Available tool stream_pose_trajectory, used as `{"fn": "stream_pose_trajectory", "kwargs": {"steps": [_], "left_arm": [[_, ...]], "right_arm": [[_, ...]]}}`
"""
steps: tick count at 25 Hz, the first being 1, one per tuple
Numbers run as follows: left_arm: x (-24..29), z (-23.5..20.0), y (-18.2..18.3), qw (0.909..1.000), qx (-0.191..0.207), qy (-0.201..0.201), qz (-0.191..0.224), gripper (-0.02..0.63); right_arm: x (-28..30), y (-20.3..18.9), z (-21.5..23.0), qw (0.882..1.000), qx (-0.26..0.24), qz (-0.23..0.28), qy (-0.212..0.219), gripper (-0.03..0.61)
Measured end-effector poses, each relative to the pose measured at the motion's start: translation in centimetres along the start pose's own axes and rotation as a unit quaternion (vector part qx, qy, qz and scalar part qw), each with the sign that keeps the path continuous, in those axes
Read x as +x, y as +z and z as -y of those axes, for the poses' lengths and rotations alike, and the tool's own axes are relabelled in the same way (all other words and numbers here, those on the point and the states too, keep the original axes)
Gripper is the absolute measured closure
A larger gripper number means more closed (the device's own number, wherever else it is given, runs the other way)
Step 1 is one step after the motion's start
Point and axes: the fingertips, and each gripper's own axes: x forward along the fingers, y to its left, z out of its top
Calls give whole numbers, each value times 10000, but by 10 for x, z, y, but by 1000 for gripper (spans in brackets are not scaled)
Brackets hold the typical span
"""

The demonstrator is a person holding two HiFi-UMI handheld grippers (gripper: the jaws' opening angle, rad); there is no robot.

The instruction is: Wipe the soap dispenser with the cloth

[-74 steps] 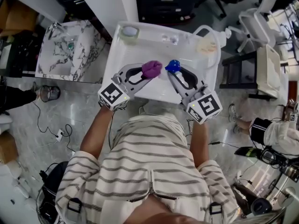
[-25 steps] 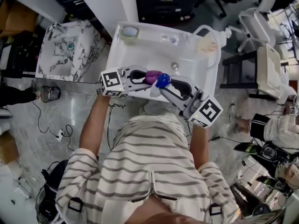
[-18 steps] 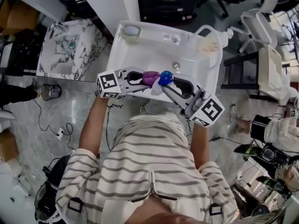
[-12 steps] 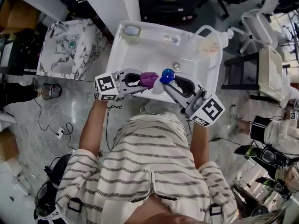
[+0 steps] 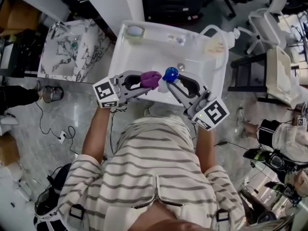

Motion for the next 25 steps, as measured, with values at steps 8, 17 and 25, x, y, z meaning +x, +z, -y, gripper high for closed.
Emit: {"fn": "stream_pose_trajectory", "kwargs": {"steps": [8, 17, 25], "left_arm": [[2, -8, 11, 9993, 120, 321, 177, 497], [2, -27, 27, 9873, 441, 1481, 371, 497], [-19, -59, 29, 9589, 359, 2778, 458, 497]], "right_arm": [[6, -6, 4, 9998, -58, -110, -154, 445], [13, -11, 27, 9939, 11, 9, -1106, 445], [24, -36, 57, 9815, 279, -225, -1881, 445]]}}
